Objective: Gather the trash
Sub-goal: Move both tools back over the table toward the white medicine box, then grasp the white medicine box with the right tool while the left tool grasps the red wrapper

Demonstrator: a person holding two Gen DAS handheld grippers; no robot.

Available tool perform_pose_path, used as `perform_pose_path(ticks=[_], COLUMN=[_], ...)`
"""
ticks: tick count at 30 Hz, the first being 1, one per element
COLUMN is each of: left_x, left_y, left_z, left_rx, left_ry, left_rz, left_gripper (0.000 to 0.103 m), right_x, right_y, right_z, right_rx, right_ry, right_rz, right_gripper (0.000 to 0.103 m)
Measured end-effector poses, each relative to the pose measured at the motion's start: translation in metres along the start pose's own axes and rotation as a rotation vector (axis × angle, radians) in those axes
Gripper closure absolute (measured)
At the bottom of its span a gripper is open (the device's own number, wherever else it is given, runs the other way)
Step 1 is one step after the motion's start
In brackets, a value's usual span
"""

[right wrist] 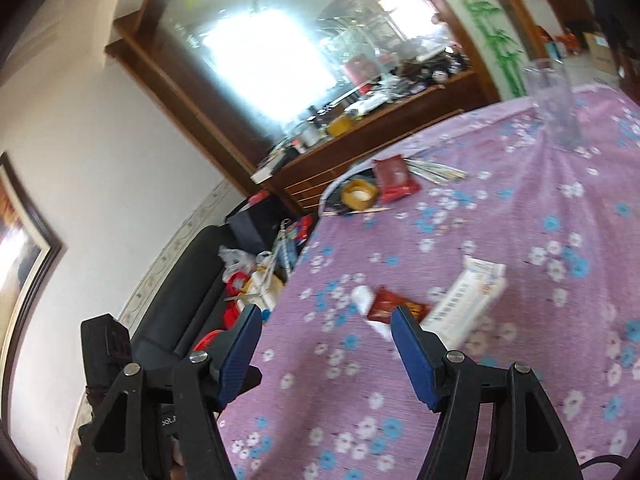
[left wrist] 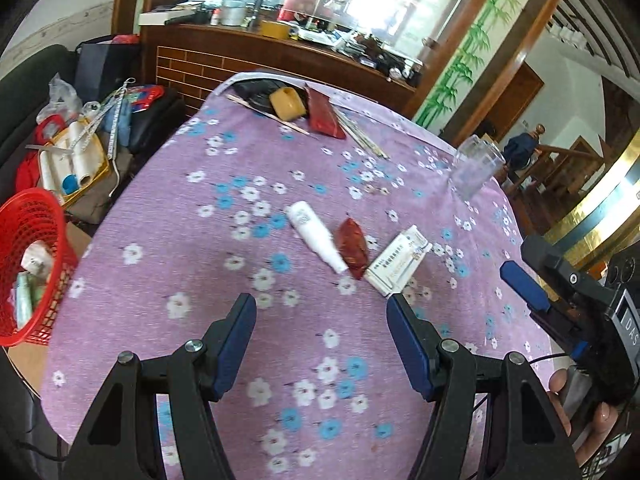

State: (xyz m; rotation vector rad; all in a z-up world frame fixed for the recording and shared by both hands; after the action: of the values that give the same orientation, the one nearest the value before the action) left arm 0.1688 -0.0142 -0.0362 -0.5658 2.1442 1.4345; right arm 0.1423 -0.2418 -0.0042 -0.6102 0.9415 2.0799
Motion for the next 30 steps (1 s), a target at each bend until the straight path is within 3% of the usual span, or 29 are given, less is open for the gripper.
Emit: perform_pose_path(ticks=[11,23,30], left_x=[-0.002,-0.009,-0.024], left_y=[-0.023,-0.044,-0.079], left_z=[-0.022,-0.041,-0.056], left_rx=[0.000,0.006,-0.014], left_ry=[-0.004,-0.048,-0.126], left_rz=[0.035,0.044,0.048], left_gripper=[0.035,0.035,0.035], right_x=[-0.017,-0.055,-0.044], right_y=[0.005,-0.050,-0.072], right_z=[-0.044,-0.088,-0.141], right_rx=[0.056,0.119,0.154], right_ry=[-0.050,-0.016,-0.151], right_rz=[0.002,0.036,0.067], right_gripper=[0.032,0.032,0.032])
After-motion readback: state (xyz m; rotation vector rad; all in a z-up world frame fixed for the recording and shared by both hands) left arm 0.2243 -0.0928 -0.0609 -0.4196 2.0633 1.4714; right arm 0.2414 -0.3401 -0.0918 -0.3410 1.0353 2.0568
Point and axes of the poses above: each gripper's, at about its wrist camera, not at the fingertips, and y roughly against the way its jaws point, z to its left, x to its underside, the point moved 2 cm from there along -y, roughly the way its jaws point, and after that the axes turned 5 degrees about -z, right-handed, at the moved point
